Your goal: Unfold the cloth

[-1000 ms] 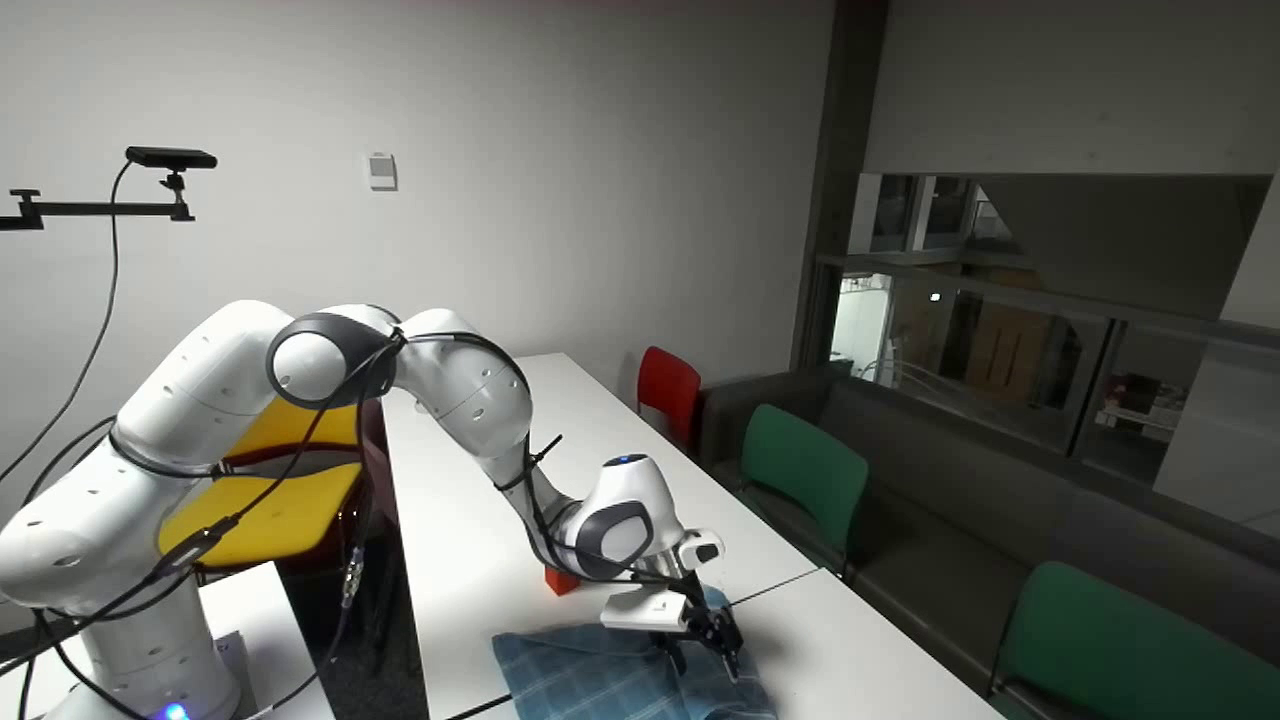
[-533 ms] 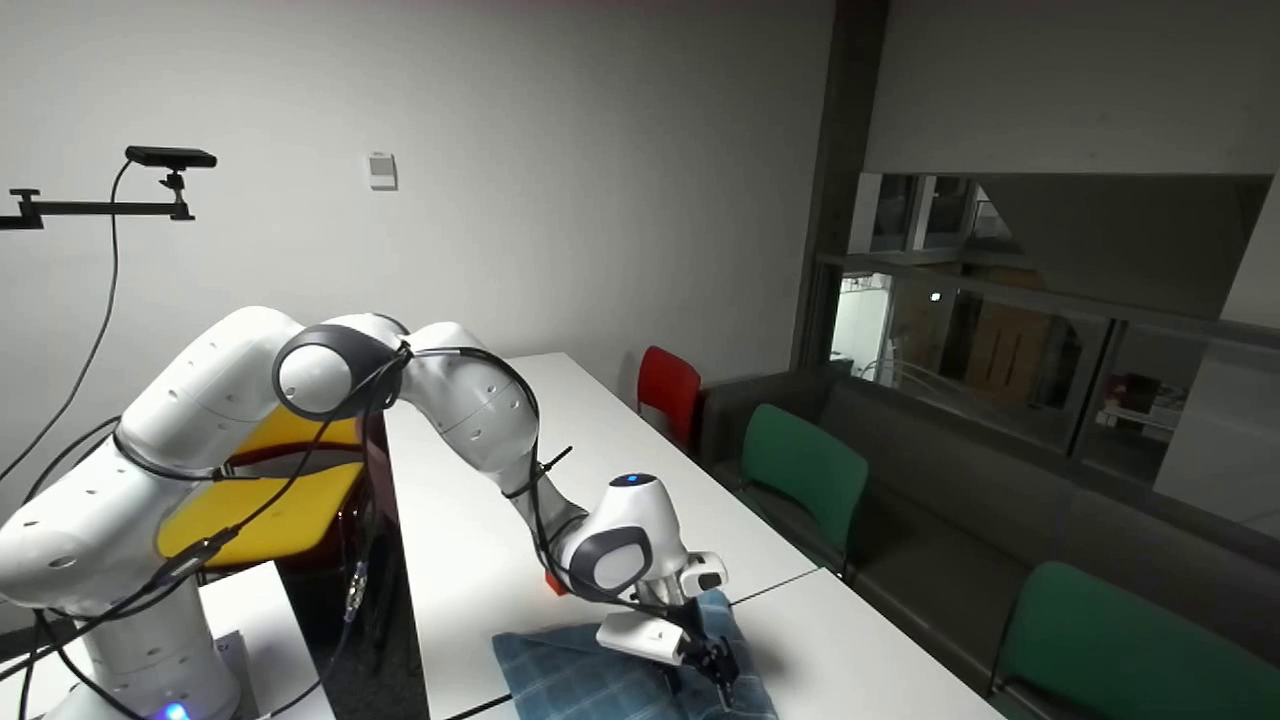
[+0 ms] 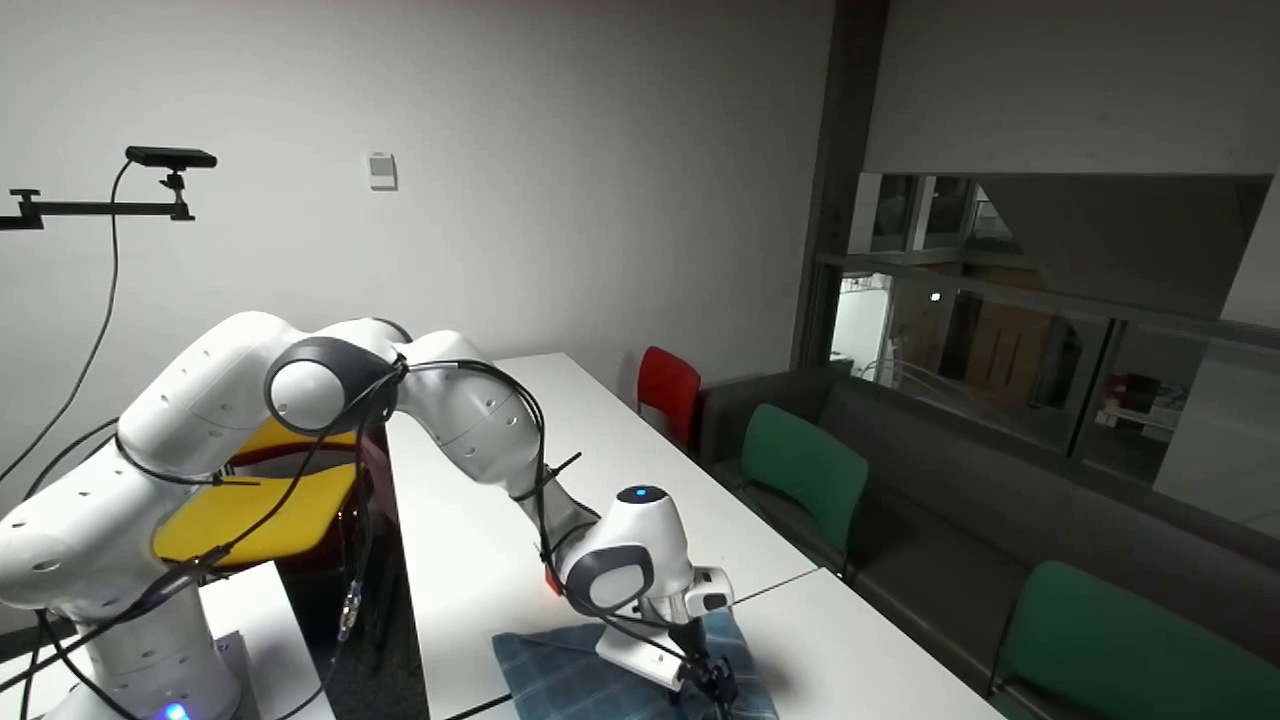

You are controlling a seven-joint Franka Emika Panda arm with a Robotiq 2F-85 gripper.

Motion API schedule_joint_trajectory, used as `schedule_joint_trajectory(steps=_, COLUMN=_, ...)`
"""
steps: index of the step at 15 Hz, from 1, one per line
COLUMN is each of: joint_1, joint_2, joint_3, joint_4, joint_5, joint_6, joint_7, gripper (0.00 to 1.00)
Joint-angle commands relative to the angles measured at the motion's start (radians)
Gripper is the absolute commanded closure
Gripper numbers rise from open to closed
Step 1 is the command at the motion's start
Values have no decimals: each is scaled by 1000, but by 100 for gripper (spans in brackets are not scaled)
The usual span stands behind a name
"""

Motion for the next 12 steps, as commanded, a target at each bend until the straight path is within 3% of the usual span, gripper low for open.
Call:
schedule_joint_trajectory(steps=1, joint_1=-45, joint_2=6, joint_3=47, joint_4=41, joint_5=51, joint_6=-48, joint_7=-86, gripper=34)
schedule_joint_trajectory(steps=9, joint_1=-39, joint_2=13, joint_3=50, joint_4=79, joint_5=62, joint_6=-111, joint_7=-105, gripper=95)
schedule_joint_trajectory(steps=12, joint_1=-35, joint_2=13, joint_3=47, joint_4=85, joint_5=61, joint_6=-121, joint_7=-107, gripper=100)
